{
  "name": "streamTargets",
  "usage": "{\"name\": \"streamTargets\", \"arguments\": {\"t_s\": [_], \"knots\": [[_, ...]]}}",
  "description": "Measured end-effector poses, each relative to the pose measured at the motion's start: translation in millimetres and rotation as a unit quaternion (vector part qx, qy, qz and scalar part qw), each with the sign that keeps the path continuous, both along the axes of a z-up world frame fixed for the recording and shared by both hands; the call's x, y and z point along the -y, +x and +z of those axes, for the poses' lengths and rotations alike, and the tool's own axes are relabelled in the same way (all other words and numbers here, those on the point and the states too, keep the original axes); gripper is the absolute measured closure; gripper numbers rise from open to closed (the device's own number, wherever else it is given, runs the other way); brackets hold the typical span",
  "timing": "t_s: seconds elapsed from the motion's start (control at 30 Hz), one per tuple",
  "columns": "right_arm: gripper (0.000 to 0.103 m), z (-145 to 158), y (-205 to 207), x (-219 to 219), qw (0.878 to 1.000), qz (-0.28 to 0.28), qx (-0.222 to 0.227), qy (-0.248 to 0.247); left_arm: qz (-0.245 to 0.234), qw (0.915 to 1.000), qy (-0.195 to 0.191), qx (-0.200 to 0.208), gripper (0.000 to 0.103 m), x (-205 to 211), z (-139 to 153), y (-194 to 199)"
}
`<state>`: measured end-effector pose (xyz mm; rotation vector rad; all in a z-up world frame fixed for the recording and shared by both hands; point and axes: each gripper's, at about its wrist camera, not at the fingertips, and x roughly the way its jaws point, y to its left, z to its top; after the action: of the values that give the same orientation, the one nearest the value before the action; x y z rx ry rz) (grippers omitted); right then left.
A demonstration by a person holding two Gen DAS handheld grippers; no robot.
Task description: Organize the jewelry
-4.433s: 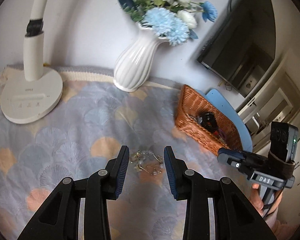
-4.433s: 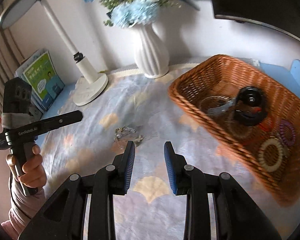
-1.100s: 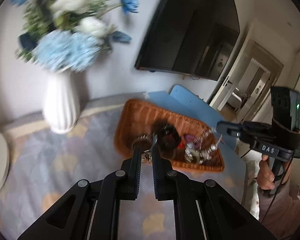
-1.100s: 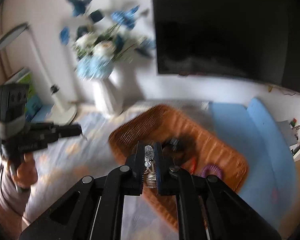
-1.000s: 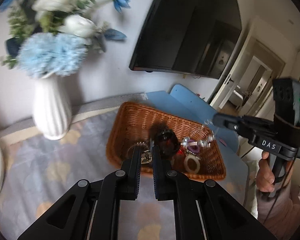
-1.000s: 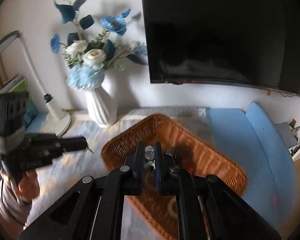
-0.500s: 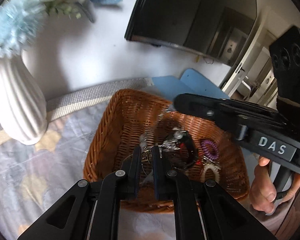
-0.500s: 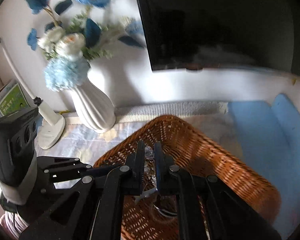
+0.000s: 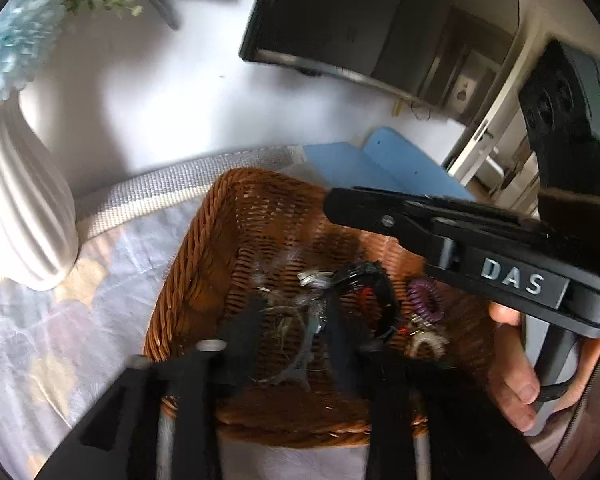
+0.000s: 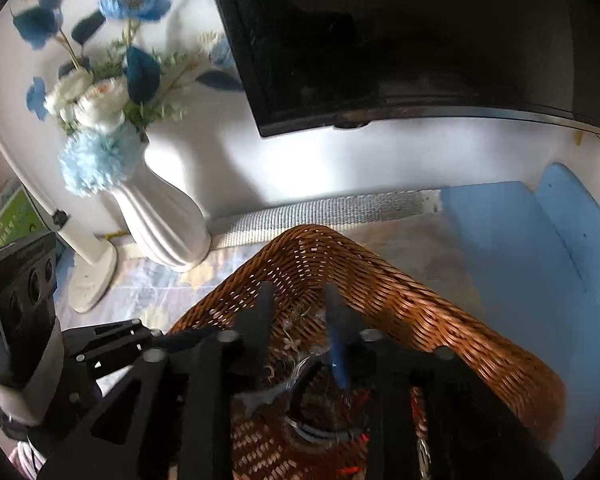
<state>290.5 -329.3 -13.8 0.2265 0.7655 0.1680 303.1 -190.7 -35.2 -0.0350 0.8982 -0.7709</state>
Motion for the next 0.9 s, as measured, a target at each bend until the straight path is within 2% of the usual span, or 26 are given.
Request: {"name": "streamTargets", "arguments": {"t_s": [0.13, 0.3, 0.47, 0.57, 0.73, 0.77, 0.9], "knots": [[0.067, 19.6, -32.9, 4.9, 1.0, -0.005, 0.016, 0.01, 0.009, 0.9998, -0.013, 0.009, 0.057, -15.2, 15.7, -16.3], [0.066, 52.5, -92.6, 3.4, 0.998, -0.016, 0.053, 0.022, 0.019, 0.9989, -0.021, 0.037, 0.057, -41.3, 46.0, -59.1], [0.053, 79.6, -161.9, -6.6, 0.995, -0.057, 0.087, 0.004, 0.033, 0.9951, -0.027, 0.089, 0.057, -63.0, 83.1, -118.8], [0.05, 88.8, -199.8, -16.9, 0.991, -0.083, 0.104, -0.018, 0.041, 0.9917, -0.025, 0.119, 0.054, -69.5, 101.8, -150.2], [0.037, 81.3, -246.2, -28.8, 0.982, -0.141, 0.118, -0.051, 0.071, 0.983, -0.001, 0.169, 0.044, -69.5, 112.6, -187.8], [0.037, 76.0, -252.3, -30.7, 0.981, -0.149, 0.114, -0.057, 0.075, 0.9822, 0.0, 0.172, 0.041, -69.4, 113.6, -192.6], [0.037, 49.6, -259.8, -37.1, 0.977, -0.176, 0.085, -0.086, 0.118, 0.9772, 0.034, 0.174, 0.04, -69.6, 101.7, -209.4]]}}
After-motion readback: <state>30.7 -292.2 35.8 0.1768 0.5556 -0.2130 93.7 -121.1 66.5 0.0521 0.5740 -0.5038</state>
